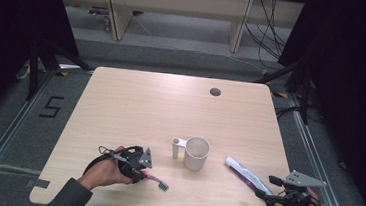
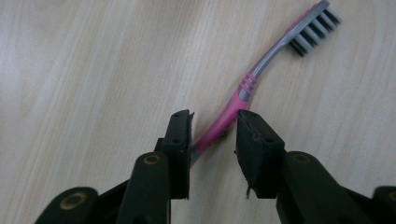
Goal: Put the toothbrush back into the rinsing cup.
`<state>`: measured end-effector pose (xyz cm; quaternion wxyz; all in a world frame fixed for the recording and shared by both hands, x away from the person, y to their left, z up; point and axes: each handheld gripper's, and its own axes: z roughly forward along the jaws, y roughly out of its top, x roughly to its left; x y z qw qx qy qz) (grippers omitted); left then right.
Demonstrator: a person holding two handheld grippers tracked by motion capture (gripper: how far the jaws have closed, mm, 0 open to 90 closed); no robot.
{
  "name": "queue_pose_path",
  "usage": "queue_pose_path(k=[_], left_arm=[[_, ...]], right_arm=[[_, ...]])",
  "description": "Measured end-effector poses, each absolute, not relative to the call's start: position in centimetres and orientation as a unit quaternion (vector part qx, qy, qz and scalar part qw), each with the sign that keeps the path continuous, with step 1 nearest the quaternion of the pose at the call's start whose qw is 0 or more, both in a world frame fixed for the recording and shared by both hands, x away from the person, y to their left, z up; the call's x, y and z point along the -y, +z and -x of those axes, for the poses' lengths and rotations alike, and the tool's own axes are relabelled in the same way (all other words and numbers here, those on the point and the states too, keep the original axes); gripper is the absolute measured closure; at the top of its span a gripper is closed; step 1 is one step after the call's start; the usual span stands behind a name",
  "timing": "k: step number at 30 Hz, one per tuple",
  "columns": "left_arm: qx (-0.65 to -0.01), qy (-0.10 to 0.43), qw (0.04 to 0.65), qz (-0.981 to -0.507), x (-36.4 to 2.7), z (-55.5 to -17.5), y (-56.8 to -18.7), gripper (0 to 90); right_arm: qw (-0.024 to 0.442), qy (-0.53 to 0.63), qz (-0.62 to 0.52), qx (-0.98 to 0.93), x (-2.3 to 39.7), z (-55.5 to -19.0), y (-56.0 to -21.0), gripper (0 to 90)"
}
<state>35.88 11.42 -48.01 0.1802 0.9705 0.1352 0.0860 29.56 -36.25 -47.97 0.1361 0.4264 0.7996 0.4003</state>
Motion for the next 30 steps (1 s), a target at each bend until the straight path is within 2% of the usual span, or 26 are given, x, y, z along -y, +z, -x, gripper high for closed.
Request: queue_pose_path(k=[8,19,21,22,30], left_arm=[[-0.144,0.059,0.141,-0.978,-10.6,-36.1,-47.9,70.6],[-0.163,0.035,0.111,-0.980,-10.0,-36.4,-48.0,76.7],[-0.156,0.037,0.101,-0.982,-9.9,-36.6,-47.9,78.0],[-0.164,0.032,0.099,-0.981,-9.8,-36.6,-48.0,78.9],[-0.170,0.021,0.062,-0.983,-8.7,-37.0,-47.9,81.1]], right_arm=[[0.148,0.397,-0.417,-0.804,36.5,-29.6,-48.0,24.0],[0.141,0.396,-0.418,-0.806,36.4,-29.7,-48.1,24.6],[0.128,0.396,-0.430,-0.801,36.2,-29.5,-48.0,24.7],[0.142,0.396,-0.417,-0.806,36.4,-29.7,-48.1,24.6],[0.137,0.394,-0.417,-0.808,36.4,-29.6,-48.1,24.8]])
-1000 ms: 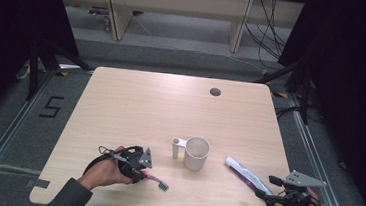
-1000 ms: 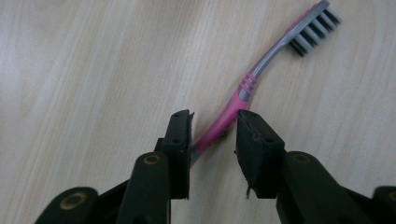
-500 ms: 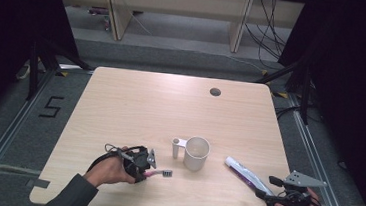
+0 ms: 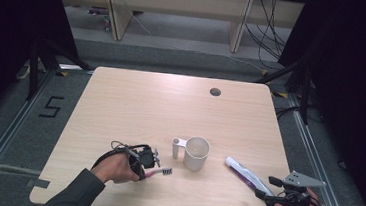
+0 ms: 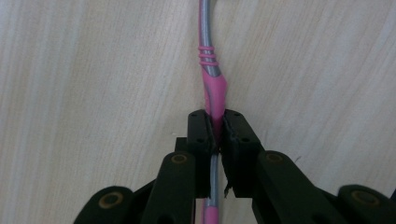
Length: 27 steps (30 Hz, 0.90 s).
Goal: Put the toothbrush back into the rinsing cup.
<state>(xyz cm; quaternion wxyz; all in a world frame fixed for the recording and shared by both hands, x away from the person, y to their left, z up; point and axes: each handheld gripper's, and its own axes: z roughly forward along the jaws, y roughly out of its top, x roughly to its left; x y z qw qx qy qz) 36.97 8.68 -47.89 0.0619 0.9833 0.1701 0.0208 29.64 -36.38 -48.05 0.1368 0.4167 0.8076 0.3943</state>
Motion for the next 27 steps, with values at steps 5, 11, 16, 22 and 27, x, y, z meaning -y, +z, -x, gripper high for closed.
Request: queue_pose_path(k=[5,11,16,22,27], left_arm=[[-0.174,0.017,0.043,-0.984,-8.1,-37.2,-47.8,81.7],[-0.184,0.013,0.041,-0.982,-8.0,-37.1,-47.9,82.2],[-0.174,0.021,0.053,-0.983,-8.3,-37.1,-47.6,82.4],[-0.182,0.027,0.076,-0.980,-8.9,-37.2,-47.1,82.4],[-0.194,0.026,0.099,-0.976,-9.5,-37.3,-46.8,82.4]], right_arm=[[0.141,0.393,-0.416,-0.808,36.4,-29.6,-48.0,24.8],[0.143,0.393,-0.415,-0.808,36.5,-29.6,-48.0,24.8],[0.144,0.396,-0.416,-0.806,36.5,-29.6,-48.0,24.8],[0.133,0.401,-0.426,-0.800,36.4,-29.5,-48.0,24.8],[0.137,0.402,-0.427,-0.798,36.5,-29.5,-48.0,24.8]])
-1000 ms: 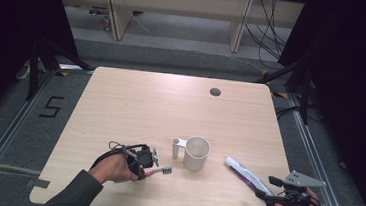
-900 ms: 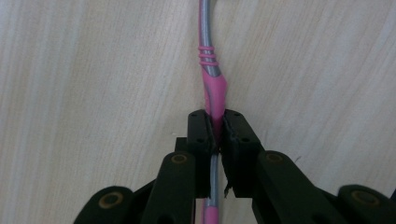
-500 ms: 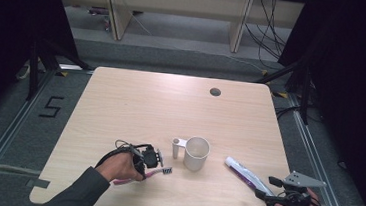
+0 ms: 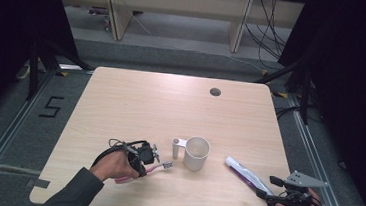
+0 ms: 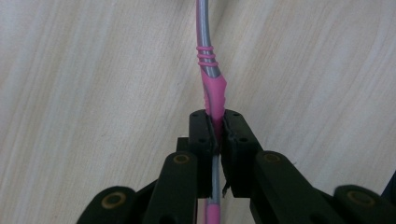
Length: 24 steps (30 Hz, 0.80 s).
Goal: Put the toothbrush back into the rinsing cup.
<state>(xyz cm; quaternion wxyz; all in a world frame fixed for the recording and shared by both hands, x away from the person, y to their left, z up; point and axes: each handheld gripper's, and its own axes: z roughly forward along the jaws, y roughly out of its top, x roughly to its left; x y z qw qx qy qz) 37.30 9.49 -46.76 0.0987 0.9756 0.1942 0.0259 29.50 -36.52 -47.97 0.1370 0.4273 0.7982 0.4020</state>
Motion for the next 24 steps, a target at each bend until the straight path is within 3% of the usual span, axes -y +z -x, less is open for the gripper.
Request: queue_pose_path(k=[7,17,20,24], left_arm=[[-0.205,0.039,0.128,-0.970,-10.1,-37.2,-46.5,82.4],[-0.219,0.078,0.219,-0.948,-11.3,-36.5,-45.3,82.4],[-0.228,0.088,0.248,-0.938,-11.5,-35.9,-45.5,82.4],[-0.246,0.094,0.289,-0.920,-11.9,-35.5,-45.3,82.4]], right_arm=[[0.135,0.400,-0.428,-0.799,36.5,-29.5,-47.9,24.8],[0.148,0.401,-0.422,-0.799,36.8,-29.6,-47.9,24.8],[0.129,0.402,-0.432,-0.797,36.6,-29.4,-47.9,24.8],[0.149,0.402,-0.422,-0.799,36.8,-29.6,-48.0,24.8]])
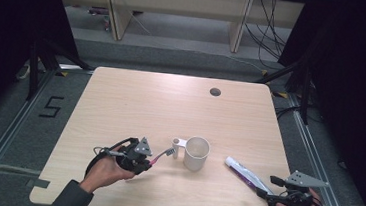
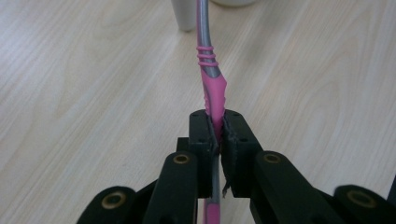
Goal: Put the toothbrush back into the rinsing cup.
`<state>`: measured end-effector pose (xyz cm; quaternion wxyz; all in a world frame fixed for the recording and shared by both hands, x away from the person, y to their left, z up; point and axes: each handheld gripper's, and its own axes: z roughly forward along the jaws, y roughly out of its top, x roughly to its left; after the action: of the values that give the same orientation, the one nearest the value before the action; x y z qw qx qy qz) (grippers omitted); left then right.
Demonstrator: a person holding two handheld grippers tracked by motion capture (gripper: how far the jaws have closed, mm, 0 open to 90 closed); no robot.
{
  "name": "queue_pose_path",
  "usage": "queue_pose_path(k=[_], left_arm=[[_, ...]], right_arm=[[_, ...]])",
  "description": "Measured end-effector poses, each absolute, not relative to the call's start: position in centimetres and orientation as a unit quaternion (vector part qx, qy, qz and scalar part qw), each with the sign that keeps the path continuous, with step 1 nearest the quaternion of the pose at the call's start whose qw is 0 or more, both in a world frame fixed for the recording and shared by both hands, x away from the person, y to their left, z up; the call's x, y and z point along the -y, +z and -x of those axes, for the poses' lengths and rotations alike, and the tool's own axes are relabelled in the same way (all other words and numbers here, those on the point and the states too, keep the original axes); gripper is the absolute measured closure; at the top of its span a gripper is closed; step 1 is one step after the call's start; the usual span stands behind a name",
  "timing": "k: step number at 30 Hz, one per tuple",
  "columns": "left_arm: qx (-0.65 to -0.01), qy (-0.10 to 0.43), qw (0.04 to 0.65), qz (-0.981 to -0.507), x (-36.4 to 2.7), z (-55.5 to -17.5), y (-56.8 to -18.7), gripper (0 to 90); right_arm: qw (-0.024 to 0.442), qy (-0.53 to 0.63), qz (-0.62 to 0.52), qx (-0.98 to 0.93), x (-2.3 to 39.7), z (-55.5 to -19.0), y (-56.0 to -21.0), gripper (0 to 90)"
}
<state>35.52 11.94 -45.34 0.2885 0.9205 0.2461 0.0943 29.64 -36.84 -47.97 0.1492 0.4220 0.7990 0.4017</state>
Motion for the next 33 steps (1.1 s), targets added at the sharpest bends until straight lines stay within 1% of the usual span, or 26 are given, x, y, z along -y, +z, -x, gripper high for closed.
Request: queue_pose_path(k=[6,7,10,12,15,17,25,27,28,30,31,33], left_arm=[[-0.267,0.119,0.359,-0.887,-12.6,-35.2,-44.5,82.5],[-0.270,0.119,0.367,-0.882,-12.7,-35.2,-44.3,82.5],[-0.283,0.135,0.396,-0.863,-12.9,-35.3,-43.9,82.5],[-0.287,0.143,0.420,-0.849,-13.0,-35.4,-43.7,82.5],[-0.287,0.154,0.444,-0.835,-13.0,-35.5,-43.4,82.5],[-0.298,0.157,0.467,-0.818,-12.9,-35.6,-43.3,82.4],[-0.316,0.174,0.512,-0.779,-12.6,-36.6,-42.9,82.5],[-0.321,0.171,0.529,-0.767,-12.5,-36.8,-42.6,82.4],[-0.323,0.173,0.535,-0.761,-12.4,-36.9,-42.5,82.5],[-0.323,0.176,0.547,-0.752,-12.4,-37.0,-42.1,82.5],[-0.323,0.178,0.554,-0.747,-12.3,-37.0,-41.9,82.5],[-0.324,0.176,0.568,-0.736,-12.2,-37.1,-41.7,82.5]], right_arm=[[0.148,0.401,-0.422,-0.800,36.9,-29.7,-48.1,24.8],[0.135,0.404,-0.432,-0.795,36.7,-29.5,-48.0,24.8],[0.146,0.402,-0.422,-0.799,36.9,-29.6,-48.0,24.8],[0.135,0.406,-0.432,-0.794,36.7,-29.5,-48.0,24.8],[0.134,0.406,-0.433,-0.793,36.7,-29.5,-48.0,24.8],[0.133,0.408,-0.432,-0.793,36.8,-29.5,-48.0,24.8],[0.137,0.409,-0.431,-0.793,36.8,-29.5,-47.9,24.8],[0.137,0.411,-0.433,-0.791,36.9,-29.5,-48.0,24.8],[0.147,0.410,-0.423,-0.794,37.0,-29.6,-48.0,24.8],[0.148,0.411,-0.422,-0.795,37.0,-29.6,-47.9,24.8],[0.137,0.412,-0.433,-0.790,36.8,-29.5,-47.9,24.8],[0.137,0.410,-0.431,-0.792,36.8,-29.4,-48.0,24.8]])
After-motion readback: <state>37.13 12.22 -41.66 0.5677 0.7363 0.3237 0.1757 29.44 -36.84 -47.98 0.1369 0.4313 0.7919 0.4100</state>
